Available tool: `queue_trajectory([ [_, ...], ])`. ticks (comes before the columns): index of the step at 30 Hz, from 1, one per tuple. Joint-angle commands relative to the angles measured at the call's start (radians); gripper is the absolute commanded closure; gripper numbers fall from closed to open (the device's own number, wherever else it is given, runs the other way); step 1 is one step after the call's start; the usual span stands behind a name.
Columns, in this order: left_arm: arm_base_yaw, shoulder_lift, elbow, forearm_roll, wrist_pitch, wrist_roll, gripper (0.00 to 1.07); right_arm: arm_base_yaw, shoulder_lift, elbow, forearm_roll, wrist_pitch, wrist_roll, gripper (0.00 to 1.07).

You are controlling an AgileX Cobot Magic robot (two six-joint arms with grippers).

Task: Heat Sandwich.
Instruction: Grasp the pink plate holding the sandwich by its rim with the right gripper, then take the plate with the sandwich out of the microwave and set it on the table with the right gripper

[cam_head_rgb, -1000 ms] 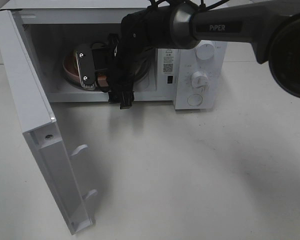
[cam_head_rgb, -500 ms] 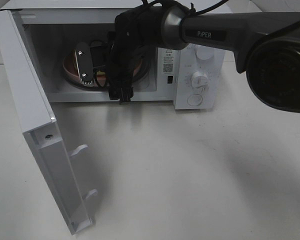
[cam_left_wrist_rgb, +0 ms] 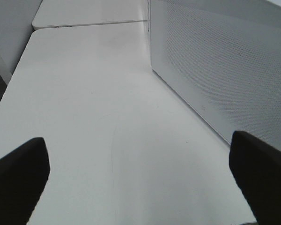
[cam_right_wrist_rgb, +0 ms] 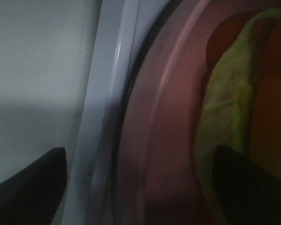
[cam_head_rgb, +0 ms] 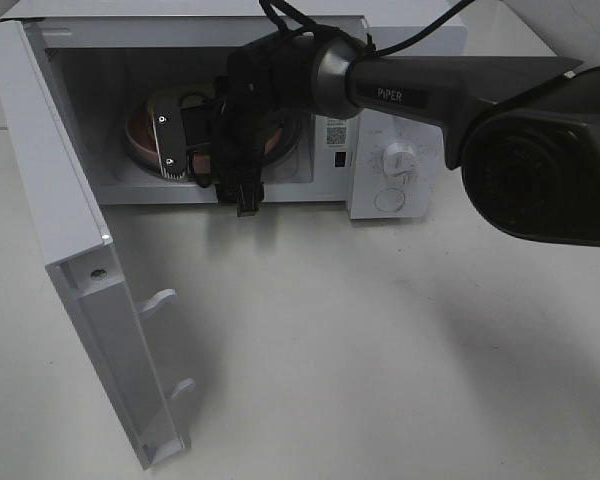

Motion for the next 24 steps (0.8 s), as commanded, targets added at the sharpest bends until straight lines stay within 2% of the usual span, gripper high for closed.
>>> queue_trajectory([
  [1,0.001,-0.023,0.003,0.002,0.003,-0.002,0.03,-0.004,0.01,-0.007,0.004,0.005,0.006,0.27],
  [9,0.001,-0.023,0.003,0.005,0.003,-0.002,0.03,-0.004,0.01,-0.007,0.004,0.01,0.054,0.39],
  [11,0.001,-0.023,0.003,0.005,0.003,-0.002,0.03,-0.004,0.01,-0.007,0.002,0.01,0.076,0.52],
  [13,0.001,-0.023,0.003,0.005,0.003,-0.002,0.03,-0.004,0.01,-0.007,0.001,0.017,0.076,0.7],
  [14,0.001,-0.023,0.003,0.005,0.003,-0.002,0.03,-0.004,0.01,-0.007,0.001,0.017,0.076,0.7],
  [15,0.001,-0.023,0.003,0.005,0.003,-0.002,0.03,-0.004,0.01,-0.007,0.001,0.033,0.076,0.9],
  [17,0.001,-0.023,0.003,0.005,0.003,-0.002,0.03,-0.004,0.006,-0.007,0.002,0.05,0.076,1.07],
  [24,0.001,-0.023,0.003,0.005,0.003,-0.002,0.03,-0.004,0.003,-0.006,0.008,0.068,0.075,1.07],
])
